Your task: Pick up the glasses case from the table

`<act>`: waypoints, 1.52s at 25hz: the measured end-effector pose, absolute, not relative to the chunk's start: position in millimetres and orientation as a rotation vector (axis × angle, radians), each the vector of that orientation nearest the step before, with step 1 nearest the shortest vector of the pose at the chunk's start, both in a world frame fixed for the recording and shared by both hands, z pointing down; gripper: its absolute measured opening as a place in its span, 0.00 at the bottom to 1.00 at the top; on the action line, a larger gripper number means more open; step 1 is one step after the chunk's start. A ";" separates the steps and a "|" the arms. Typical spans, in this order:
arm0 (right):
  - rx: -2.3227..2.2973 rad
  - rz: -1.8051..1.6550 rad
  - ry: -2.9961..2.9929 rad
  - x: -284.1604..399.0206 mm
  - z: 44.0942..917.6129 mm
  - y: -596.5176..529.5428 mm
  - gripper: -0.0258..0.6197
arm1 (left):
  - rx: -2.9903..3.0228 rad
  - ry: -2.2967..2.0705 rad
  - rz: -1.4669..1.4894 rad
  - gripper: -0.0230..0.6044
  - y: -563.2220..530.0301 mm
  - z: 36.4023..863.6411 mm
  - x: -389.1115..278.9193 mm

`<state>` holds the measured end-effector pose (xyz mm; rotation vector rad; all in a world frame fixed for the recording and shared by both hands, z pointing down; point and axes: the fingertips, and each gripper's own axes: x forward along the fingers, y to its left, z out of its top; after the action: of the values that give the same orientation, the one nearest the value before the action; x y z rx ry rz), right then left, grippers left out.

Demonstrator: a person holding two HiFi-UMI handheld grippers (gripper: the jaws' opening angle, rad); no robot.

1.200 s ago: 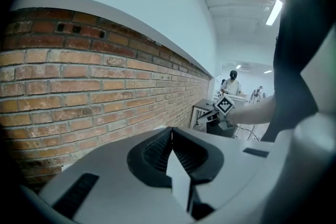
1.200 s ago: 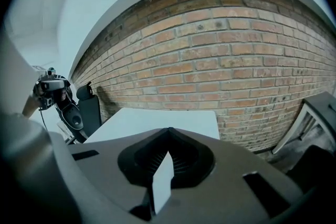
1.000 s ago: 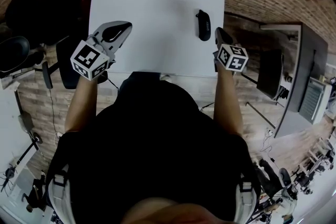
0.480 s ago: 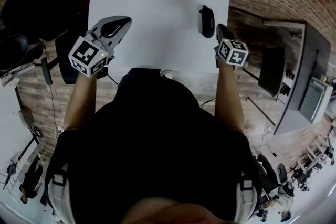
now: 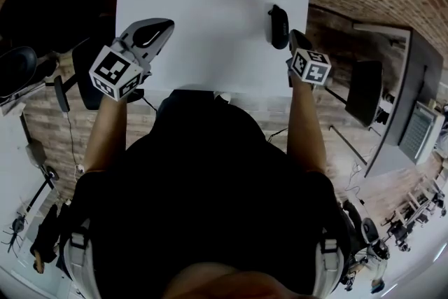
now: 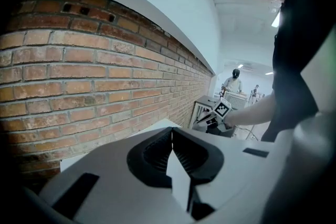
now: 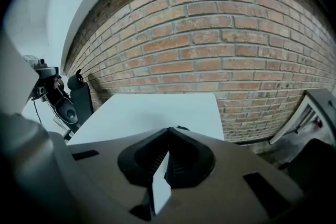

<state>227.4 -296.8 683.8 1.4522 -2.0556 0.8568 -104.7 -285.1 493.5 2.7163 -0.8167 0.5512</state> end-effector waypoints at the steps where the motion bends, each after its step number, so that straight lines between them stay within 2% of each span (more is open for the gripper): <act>1: 1.453 0.859 -2.051 229.2 685.8 -297.5 0.06 | 2.715 -0.816 0.552 0.05 -286.1 493.9 -103.9; 5: 1.456 0.868 -2.025 235.1 694.7 -299.4 0.06 | 2.707 -0.814 0.557 0.05 -289.4 496.9 -102.4; 16: 1.430 0.899 -1.968 233.0 727.9 -308.0 0.17 | 2.680 -0.807 0.569 0.05 -300.8 513.3 -105.3; 32: 1.363 0.946 -1.863 227.8 769.7 -316.2 0.40 | 2.654 -0.780 0.589 0.05 -315.8 534.0 -107.5; 38: 1.350 0.952 -1.832 229.0 783.5 -316.6 0.45 | 2.643 -0.776 0.588 0.05 -319.4 539.2 -109.4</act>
<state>229.0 -316.6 783.5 1.3503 -1.8322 0.9519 -109.4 -319.4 539.2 2.6433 -0.7760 0.5877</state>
